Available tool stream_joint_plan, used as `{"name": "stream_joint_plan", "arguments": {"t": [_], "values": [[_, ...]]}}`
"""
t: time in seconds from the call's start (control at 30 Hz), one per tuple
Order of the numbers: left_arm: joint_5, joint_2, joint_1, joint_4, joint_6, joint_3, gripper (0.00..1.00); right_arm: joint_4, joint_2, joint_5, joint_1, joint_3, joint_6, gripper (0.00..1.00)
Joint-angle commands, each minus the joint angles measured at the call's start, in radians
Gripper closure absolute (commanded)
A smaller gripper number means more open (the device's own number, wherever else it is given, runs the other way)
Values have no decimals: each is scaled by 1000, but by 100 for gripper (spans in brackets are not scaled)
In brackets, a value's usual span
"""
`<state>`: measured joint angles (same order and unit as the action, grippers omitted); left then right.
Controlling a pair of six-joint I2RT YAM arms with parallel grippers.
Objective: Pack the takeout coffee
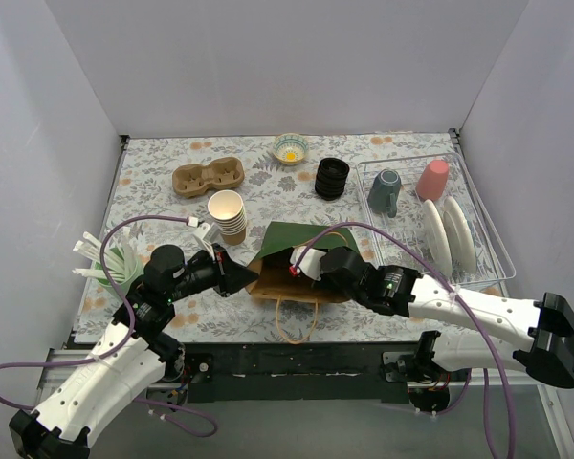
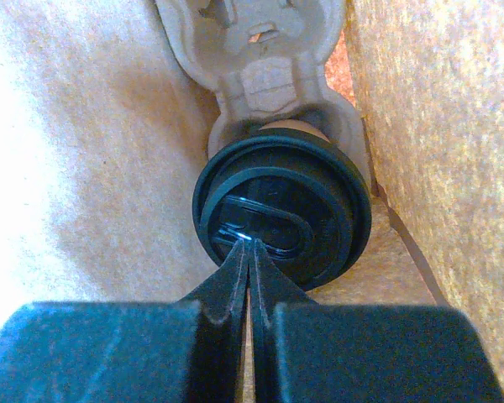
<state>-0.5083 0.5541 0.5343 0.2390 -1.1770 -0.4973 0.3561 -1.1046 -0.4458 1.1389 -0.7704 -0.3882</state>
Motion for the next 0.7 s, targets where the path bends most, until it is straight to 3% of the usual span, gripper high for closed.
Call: {"name": "stream_joint_plan", "arguments": {"t": [0.0, 0.67], "values": [[28, -3, 3, 25, -10, -14, 100, -40, 37, -16, -4, -29, 11, 96], [30, 44, 3, 111, -65, -139, 99, -22, 57, 21, -5, -116, 11, 96]]}}
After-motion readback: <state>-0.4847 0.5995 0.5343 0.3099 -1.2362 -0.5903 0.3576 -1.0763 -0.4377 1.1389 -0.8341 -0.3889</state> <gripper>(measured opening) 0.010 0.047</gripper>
